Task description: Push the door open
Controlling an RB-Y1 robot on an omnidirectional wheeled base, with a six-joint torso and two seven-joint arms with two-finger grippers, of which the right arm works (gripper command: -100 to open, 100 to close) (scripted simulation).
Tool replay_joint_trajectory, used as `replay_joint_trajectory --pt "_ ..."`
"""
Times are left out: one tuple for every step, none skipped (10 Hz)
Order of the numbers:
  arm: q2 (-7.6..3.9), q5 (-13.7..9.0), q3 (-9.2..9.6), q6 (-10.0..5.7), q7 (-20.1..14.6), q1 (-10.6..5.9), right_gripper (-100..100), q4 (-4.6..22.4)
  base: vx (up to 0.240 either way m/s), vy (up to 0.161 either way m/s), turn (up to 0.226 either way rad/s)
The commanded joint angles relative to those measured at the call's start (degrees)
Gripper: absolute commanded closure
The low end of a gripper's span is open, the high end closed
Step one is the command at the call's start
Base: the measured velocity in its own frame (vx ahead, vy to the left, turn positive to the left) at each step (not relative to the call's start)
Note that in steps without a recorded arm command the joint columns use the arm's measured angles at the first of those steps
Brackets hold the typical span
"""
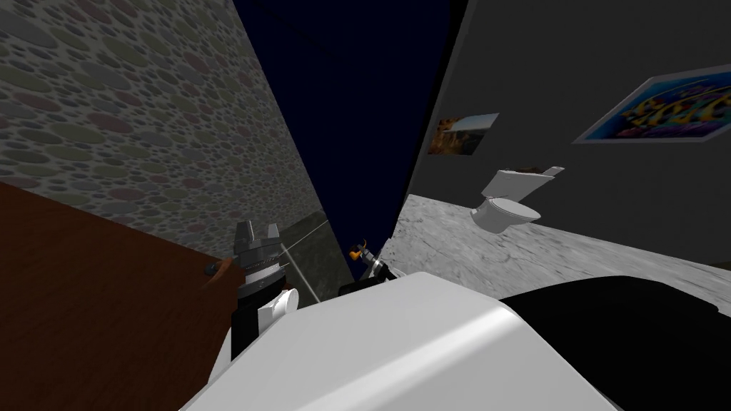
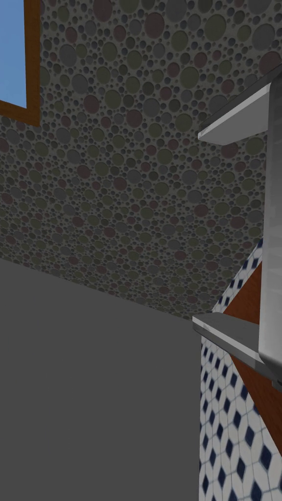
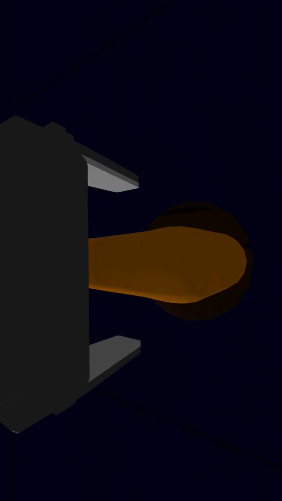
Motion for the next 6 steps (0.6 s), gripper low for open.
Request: replay_joint_trajectory --pt "0.0 0.0 0.0 0.0 0.0 0.0 -100 0.0 0.058 0.046 0.005" --pt "0.0 0.0 0.0 0.0 0.0 0.0 100 0.0 0.0 0.0 0.0" --pt "0.0 0.0 0.0 0.0 0.0 0.0 100 0.0 -0.019 -0.017 0.009" --pt "0.0 0.0 0.0 0.0 0.0 0.0 100 0.0 -0.018 -0.016 0.002" --pt "0.0 0.0 0.0 0.0 0.0 0.0 100 0.0 -0.014 -0.011 -0.006" --pt "0.0 0.0 0.0 0.0 0.0 0.0 100 0.0 -0.009 -0.006 -0.004"
